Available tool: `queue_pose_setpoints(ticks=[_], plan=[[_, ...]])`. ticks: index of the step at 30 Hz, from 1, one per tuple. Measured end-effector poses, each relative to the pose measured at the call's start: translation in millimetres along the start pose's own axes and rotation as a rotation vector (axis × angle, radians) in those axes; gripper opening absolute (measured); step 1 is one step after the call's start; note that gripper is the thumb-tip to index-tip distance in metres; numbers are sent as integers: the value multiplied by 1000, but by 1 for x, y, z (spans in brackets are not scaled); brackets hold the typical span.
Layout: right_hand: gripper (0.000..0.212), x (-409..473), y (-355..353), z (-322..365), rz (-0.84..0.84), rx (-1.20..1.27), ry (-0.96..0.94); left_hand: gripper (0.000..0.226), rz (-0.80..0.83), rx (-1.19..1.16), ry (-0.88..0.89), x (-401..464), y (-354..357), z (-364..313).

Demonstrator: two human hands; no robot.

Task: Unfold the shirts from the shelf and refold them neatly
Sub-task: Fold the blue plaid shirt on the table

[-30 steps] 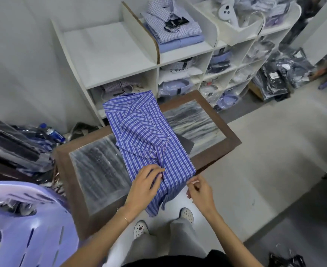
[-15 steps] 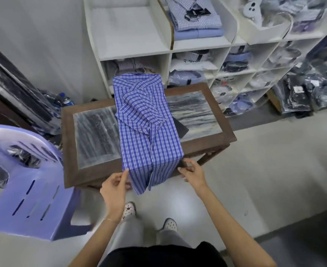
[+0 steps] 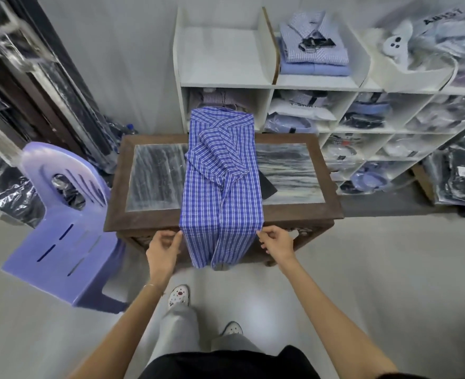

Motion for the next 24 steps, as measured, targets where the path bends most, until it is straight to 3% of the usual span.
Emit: queue_pose_setpoints(ticks=[5,15,21,24], plan=[[13,8,-10,14,-38,-69,-121,30,3,-4,145,-6,-1,-21],[6,65,6,97,6,9,-297,14,254,-114,215,45,36,-109],[11,120,35,135,-19,0,-295,34,350,-76,112,117,72,-158],[24,149,52,156,-22,-11,-243,46,409,14,117,150,85,-178]])
Point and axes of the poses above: each hand's wrist, its own x-axis towards the middle knuckle, its own y-axis out of the palm, z = x × y, the point moved 4 cm from there along x, towards the middle knuckle, and after that the axes turned 9 degrees about -y, right-handed, at the moved point
